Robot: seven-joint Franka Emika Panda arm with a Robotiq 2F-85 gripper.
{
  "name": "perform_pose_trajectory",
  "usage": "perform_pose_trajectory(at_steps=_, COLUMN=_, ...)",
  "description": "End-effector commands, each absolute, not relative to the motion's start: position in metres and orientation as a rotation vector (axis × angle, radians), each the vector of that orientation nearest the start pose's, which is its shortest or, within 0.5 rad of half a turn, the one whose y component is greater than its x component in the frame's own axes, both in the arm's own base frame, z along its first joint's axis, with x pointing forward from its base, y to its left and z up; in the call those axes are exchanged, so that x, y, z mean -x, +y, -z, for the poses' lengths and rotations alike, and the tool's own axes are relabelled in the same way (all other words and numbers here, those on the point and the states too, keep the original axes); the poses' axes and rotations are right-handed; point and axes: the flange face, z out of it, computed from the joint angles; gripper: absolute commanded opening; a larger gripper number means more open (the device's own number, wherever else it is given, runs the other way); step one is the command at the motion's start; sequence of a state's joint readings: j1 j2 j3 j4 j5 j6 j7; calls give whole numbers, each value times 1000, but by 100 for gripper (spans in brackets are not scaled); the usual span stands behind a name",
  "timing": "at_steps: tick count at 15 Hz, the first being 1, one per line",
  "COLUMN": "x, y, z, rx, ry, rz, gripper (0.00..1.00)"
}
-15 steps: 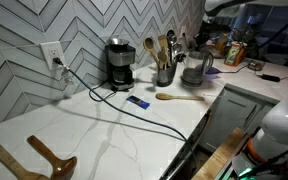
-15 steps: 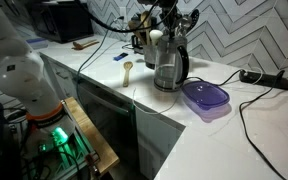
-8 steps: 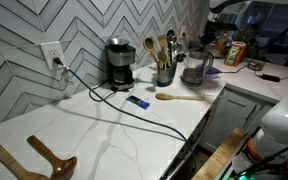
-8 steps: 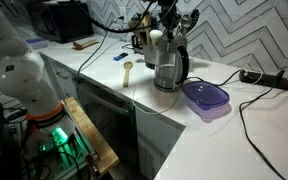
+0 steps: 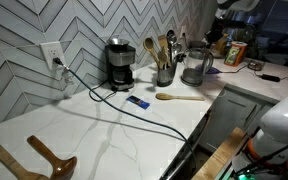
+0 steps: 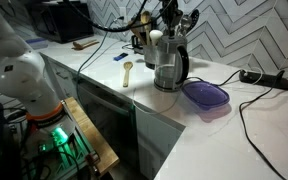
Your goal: Open the kettle lid
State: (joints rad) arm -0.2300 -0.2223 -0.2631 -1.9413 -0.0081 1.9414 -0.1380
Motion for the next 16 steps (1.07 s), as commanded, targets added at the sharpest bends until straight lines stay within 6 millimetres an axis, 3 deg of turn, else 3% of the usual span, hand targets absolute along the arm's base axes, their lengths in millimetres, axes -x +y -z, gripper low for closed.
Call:
perform_pose_trajectory(at_steps=1, x=-450, y=-248, z=-601, rx=3065, ry=533, rz=348, gripper=0)
perform_pose_trajectory(at_steps=9, x=-476, y=-233, z=-594, rx=3026, ry=492, rz=358, gripper=0)
perform_pose_trajectory(at_steps=16, x=-489, y=-235, z=-581, rx=3033, ry=501, rz=319, gripper=0)
